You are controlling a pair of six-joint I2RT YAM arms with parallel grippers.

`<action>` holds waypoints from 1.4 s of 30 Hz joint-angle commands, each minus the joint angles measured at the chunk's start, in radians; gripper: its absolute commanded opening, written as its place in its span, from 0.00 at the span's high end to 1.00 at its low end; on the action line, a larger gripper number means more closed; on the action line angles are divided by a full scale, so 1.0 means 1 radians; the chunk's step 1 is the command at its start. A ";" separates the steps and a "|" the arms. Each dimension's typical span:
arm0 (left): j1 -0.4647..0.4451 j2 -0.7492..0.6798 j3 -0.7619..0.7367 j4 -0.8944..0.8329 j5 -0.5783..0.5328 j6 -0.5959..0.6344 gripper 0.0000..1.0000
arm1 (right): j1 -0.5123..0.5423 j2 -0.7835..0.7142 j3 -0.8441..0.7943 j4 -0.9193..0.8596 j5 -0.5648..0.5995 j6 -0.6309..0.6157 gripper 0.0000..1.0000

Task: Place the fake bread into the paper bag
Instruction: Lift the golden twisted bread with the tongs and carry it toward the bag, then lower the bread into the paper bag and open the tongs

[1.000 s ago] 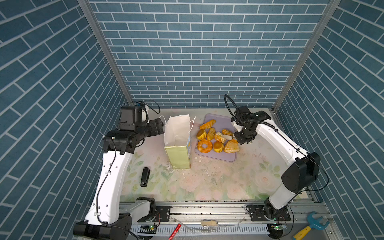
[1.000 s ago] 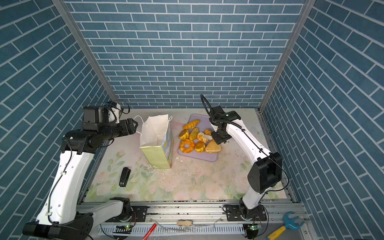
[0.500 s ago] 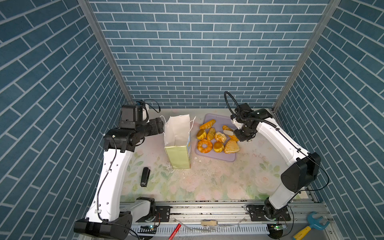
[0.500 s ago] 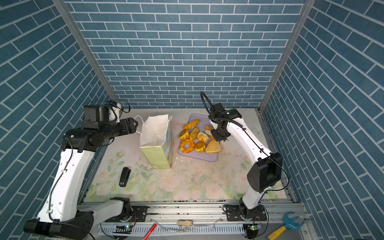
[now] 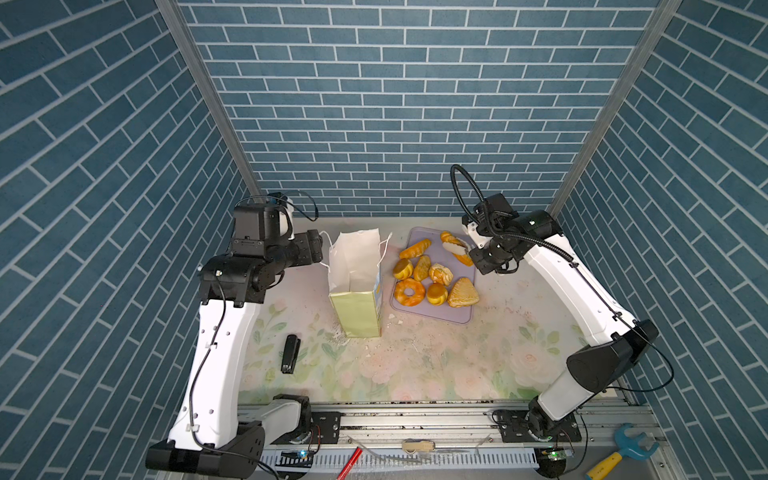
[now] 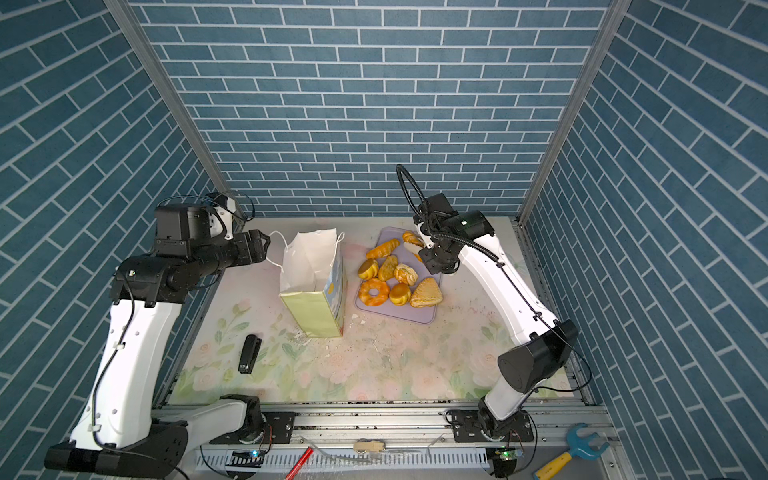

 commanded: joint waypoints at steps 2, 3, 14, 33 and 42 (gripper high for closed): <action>0.001 0.021 0.037 -0.029 -0.034 0.057 0.18 | 0.028 -0.059 0.106 0.008 0.020 0.040 0.88; 0.001 0.031 0.044 -0.032 -0.033 0.062 0.18 | 0.038 -0.058 0.131 0.011 0.012 0.046 0.88; -0.018 0.175 0.132 -0.057 -0.005 0.065 0.25 | 0.133 0.072 0.610 0.045 -0.152 0.125 0.88; -0.011 0.008 -0.213 0.198 0.066 -0.246 0.84 | 0.382 0.138 0.592 0.201 -0.337 0.306 0.91; -0.012 -0.098 -0.331 0.300 0.088 -0.391 0.93 | 0.416 0.034 0.300 0.314 -0.378 0.407 0.91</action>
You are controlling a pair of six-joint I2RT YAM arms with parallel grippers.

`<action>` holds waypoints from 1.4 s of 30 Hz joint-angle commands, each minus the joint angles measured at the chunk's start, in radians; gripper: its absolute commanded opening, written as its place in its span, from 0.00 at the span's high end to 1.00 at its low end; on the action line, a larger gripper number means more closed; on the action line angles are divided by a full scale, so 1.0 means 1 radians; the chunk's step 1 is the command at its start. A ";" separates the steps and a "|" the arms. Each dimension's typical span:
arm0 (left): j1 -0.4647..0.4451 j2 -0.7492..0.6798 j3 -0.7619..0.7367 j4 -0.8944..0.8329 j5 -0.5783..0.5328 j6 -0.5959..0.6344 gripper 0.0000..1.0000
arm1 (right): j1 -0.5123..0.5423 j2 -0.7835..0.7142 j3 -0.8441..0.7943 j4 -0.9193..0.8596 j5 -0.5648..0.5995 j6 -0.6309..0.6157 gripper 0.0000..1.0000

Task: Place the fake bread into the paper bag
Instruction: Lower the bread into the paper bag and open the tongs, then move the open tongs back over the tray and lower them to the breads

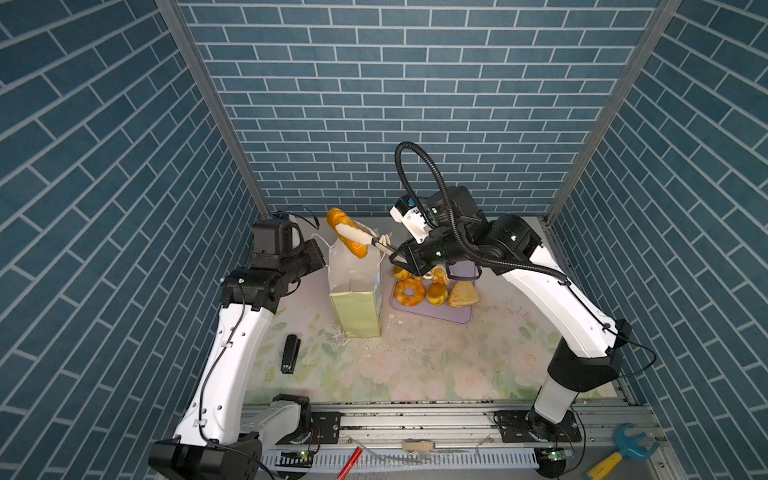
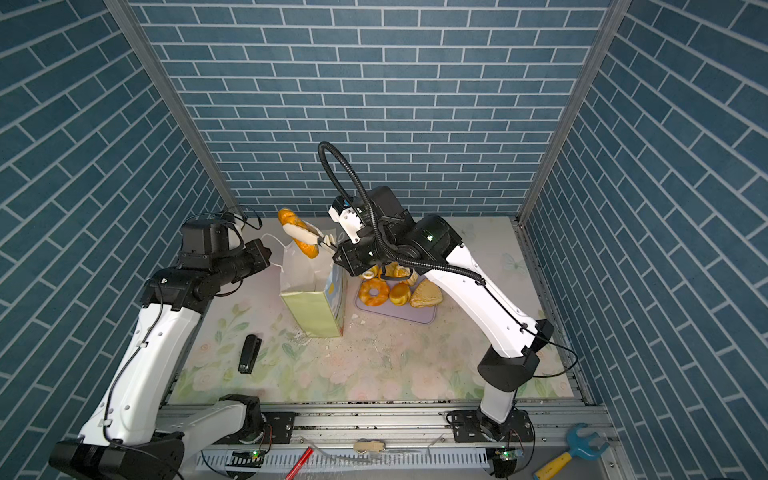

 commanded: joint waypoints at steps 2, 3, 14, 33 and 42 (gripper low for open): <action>0.001 -0.033 -0.034 0.065 0.017 -0.071 0.95 | 0.010 -0.107 -0.107 0.152 -0.015 0.071 0.90; 0.002 -0.037 -0.040 0.066 0.020 -0.075 0.95 | 0.011 -0.117 -0.132 0.162 -0.016 0.078 0.90; 0.002 -0.065 -0.080 0.081 0.039 -0.097 0.97 | 0.017 -0.124 -0.193 0.120 -0.008 0.062 0.60; 0.002 -0.103 -0.105 0.064 0.041 -0.097 1.00 | 0.010 -0.104 0.113 -0.031 0.348 -0.100 0.49; 0.002 -0.101 -0.105 0.055 0.052 -0.058 1.00 | -0.197 -0.285 -0.142 -0.050 0.365 -0.032 0.49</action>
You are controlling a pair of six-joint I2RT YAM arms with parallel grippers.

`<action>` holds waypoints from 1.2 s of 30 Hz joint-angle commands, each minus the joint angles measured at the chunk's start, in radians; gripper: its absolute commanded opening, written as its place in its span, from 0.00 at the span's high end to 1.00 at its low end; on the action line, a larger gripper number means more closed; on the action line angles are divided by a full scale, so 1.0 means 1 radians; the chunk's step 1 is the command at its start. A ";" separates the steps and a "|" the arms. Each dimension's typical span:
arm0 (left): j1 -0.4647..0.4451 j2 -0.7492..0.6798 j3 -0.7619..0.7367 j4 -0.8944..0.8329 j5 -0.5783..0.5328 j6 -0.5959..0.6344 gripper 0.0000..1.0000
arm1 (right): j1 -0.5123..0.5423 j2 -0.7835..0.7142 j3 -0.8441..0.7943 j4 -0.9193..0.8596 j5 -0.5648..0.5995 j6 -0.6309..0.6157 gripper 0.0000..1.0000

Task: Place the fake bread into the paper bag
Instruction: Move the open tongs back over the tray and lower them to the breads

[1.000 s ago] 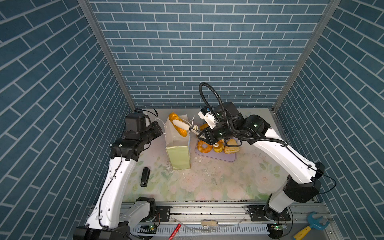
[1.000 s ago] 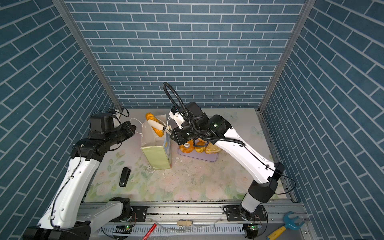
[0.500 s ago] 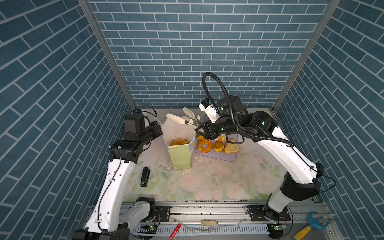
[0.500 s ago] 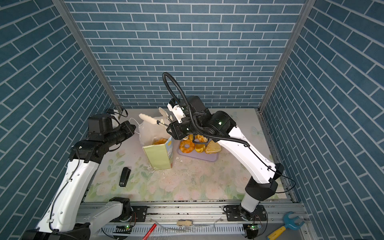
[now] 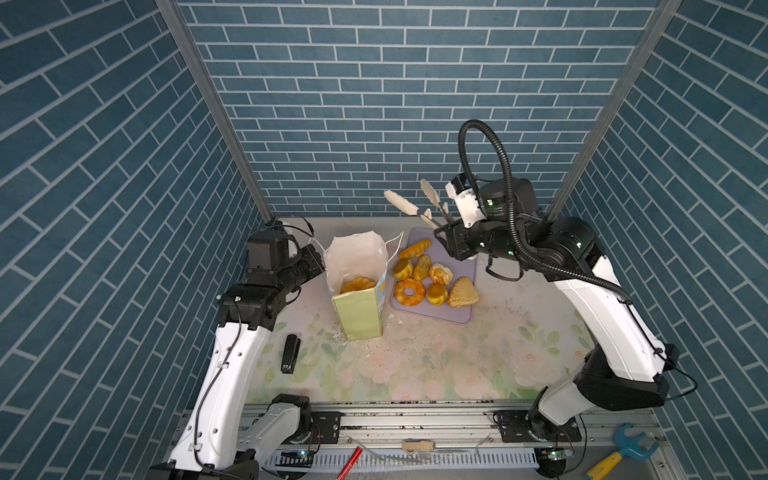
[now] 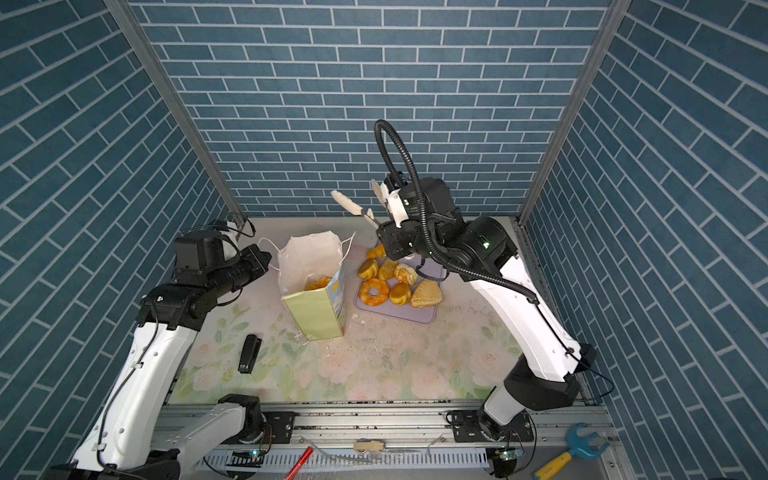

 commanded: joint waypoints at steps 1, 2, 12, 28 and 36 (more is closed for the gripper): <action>0.001 -0.007 -0.010 -0.013 0.019 0.037 1.00 | -0.088 -0.099 -0.124 -0.002 0.005 0.030 0.49; 0.002 -0.007 -0.009 -0.015 0.020 0.042 1.00 | -0.118 -0.122 -0.176 0.002 -0.007 0.037 0.49; 0.001 0.013 0.008 -0.036 0.039 0.079 1.00 | -0.280 -0.145 -0.546 0.028 -0.077 0.014 0.50; 0.001 0.034 0.030 -0.052 0.050 0.095 1.00 | -0.290 0.057 -0.624 0.106 -0.198 -0.068 0.48; 0.002 0.032 0.027 -0.052 0.049 0.098 1.00 | -0.289 0.115 -0.626 0.147 -0.161 -0.081 0.48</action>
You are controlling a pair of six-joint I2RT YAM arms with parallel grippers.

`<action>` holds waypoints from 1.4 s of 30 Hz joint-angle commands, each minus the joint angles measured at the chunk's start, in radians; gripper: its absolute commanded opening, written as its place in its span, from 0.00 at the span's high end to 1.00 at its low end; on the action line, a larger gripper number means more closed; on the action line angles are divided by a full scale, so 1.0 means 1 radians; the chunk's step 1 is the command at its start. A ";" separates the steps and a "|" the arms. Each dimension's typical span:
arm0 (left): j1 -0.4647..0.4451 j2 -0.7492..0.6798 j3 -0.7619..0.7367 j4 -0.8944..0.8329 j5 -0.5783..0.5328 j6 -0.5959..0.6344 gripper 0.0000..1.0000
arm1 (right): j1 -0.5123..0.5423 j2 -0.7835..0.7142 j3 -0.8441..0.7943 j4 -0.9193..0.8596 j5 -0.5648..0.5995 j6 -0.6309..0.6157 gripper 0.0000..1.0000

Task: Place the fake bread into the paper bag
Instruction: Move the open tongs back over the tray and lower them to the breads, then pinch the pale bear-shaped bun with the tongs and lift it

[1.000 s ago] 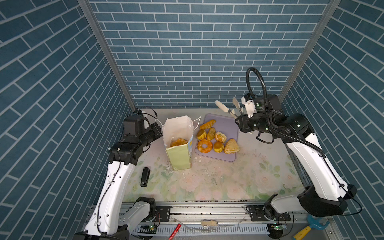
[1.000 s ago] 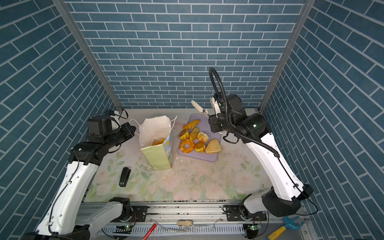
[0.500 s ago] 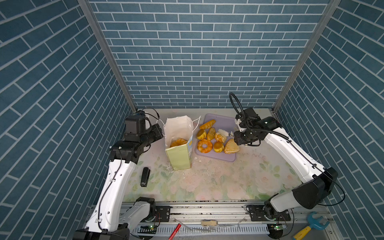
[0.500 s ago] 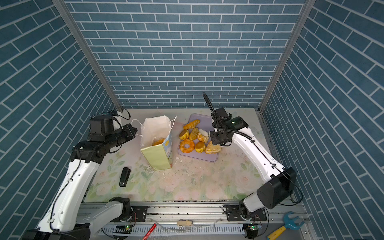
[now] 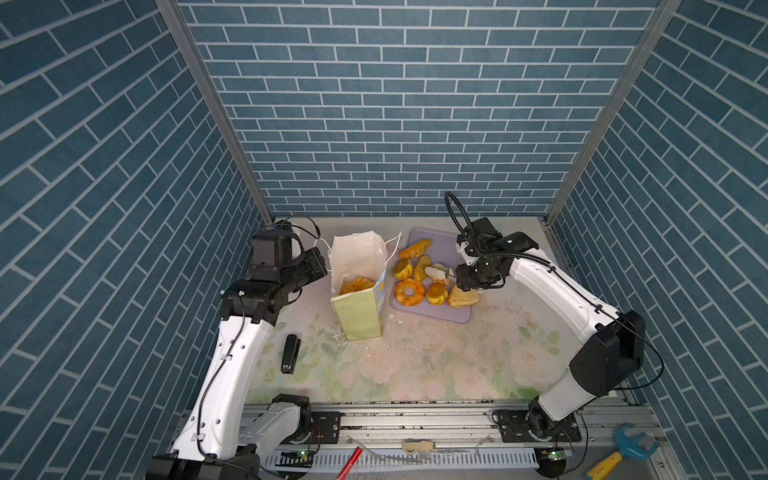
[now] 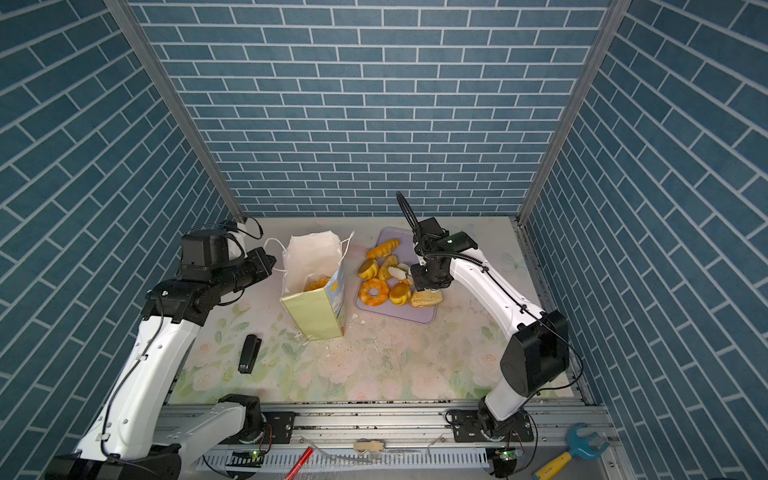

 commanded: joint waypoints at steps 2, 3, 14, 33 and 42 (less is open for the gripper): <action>0.001 -0.001 0.023 -0.014 0.009 0.016 1.00 | -0.004 0.047 0.014 0.044 0.036 -0.042 0.48; 0.001 0.000 0.023 -0.013 0.011 0.016 1.00 | -0.003 0.060 0.019 0.045 0.040 -0.046 0.48; 0.001 -0.016 0.024 -0.023 0.002 0.013 1.00 | -0.002 0.078 0.015 0.091 0.063 -0.077 0.68; 0.002 -0.027 0.006 0.001 0.005 -0.021 0.99 | 0.094 -0.218 0.251 -0.039 0.192 -0.006 0.79; 0.000 -0.040 -0.003 0.007 -0.015 -0.057 0.99 | 0.267 -0.172 0.549 -0.017 0.137 -0.063 0.79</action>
